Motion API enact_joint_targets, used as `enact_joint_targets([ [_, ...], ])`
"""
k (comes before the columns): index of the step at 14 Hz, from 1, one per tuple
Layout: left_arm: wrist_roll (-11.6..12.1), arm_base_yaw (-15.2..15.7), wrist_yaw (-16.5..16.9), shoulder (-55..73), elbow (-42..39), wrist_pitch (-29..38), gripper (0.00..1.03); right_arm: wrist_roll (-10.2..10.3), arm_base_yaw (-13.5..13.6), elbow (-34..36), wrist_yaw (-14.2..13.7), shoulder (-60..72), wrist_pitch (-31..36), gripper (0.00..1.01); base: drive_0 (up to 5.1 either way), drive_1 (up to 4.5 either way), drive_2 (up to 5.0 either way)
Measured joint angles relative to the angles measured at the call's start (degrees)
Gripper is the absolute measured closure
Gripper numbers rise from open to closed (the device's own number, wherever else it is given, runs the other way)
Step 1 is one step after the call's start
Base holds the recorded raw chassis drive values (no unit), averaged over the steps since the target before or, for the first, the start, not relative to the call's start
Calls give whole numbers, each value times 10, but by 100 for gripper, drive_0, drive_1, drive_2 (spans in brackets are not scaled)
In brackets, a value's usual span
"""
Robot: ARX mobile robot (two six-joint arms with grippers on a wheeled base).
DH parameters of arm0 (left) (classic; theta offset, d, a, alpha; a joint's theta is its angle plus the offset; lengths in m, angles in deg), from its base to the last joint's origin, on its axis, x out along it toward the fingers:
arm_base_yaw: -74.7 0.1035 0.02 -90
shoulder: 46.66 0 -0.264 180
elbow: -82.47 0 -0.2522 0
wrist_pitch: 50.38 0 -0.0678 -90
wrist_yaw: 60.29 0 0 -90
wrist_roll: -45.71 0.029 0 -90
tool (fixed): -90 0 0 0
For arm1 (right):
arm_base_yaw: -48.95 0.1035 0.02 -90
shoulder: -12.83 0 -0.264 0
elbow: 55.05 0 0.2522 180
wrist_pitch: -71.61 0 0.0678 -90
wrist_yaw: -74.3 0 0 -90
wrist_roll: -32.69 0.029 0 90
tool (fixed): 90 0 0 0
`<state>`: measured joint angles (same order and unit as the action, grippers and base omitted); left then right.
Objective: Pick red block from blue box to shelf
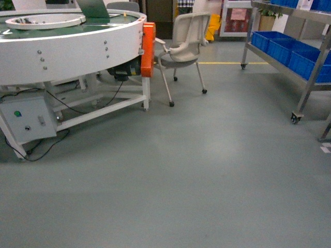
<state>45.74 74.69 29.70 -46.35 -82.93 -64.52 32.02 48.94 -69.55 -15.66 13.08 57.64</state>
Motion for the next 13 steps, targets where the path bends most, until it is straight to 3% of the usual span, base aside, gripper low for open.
enact_joint_targets([
  [13,0,0,0,0,0,1,5,0,0,0,0,0,1,73,6,406,-394],
])
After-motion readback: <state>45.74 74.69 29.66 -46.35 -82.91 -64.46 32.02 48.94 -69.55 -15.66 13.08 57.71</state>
